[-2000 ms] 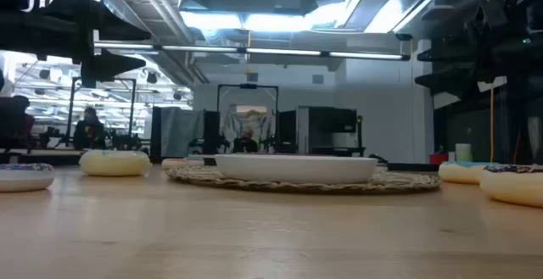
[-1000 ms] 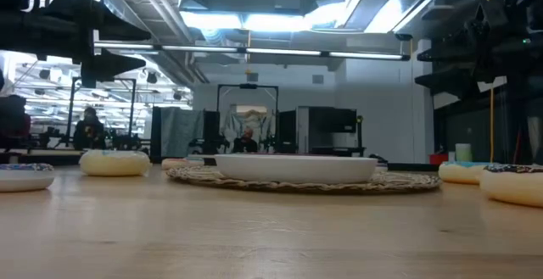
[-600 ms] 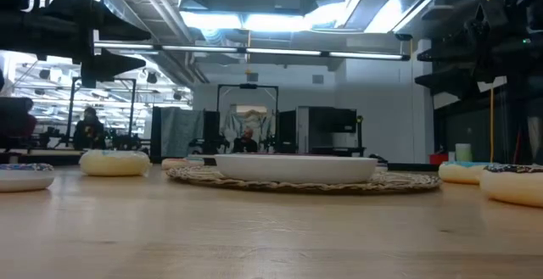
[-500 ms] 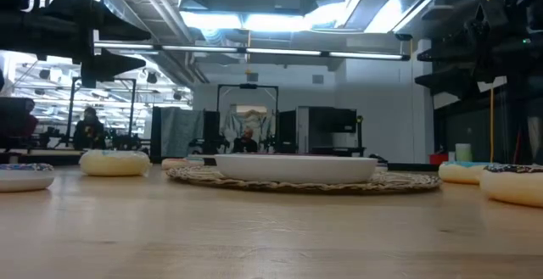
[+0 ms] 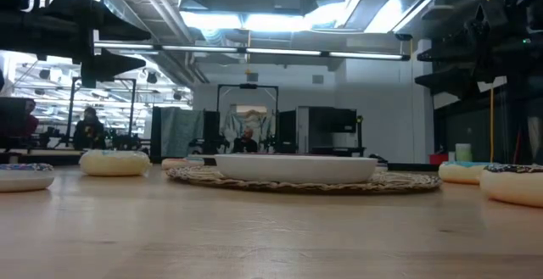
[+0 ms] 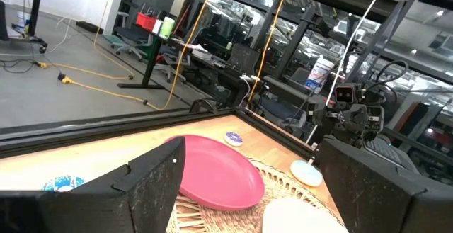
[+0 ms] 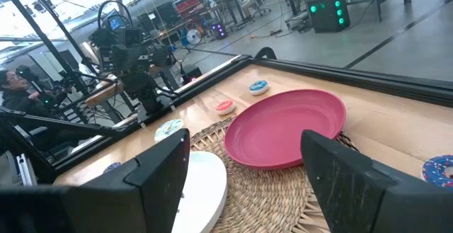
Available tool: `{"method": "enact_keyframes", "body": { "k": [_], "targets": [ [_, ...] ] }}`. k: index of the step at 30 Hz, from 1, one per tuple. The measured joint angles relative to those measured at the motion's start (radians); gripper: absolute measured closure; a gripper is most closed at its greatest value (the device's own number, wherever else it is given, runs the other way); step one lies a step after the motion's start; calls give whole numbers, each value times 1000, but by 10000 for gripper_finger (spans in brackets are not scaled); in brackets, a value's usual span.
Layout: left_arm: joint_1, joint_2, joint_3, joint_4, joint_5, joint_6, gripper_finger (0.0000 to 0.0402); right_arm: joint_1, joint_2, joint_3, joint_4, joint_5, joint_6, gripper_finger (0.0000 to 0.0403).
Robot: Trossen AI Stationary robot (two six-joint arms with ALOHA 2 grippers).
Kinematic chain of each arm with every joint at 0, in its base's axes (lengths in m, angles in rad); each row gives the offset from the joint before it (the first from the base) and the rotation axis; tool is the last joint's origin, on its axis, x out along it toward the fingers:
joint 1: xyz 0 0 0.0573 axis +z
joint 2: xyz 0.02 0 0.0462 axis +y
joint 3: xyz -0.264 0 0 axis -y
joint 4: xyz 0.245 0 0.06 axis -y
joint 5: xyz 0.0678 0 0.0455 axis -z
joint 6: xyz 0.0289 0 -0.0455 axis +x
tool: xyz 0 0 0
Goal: Pick & Place donuts
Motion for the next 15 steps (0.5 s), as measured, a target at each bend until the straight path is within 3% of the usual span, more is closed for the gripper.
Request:
{"method": "enact_keyframes", "body": {
  "k": [15],
  "targets": [
    [0, 0, 0, 9, 0, -17, 89, 0, 0, 0, 0, 0, 0, 132]
  ]
}}
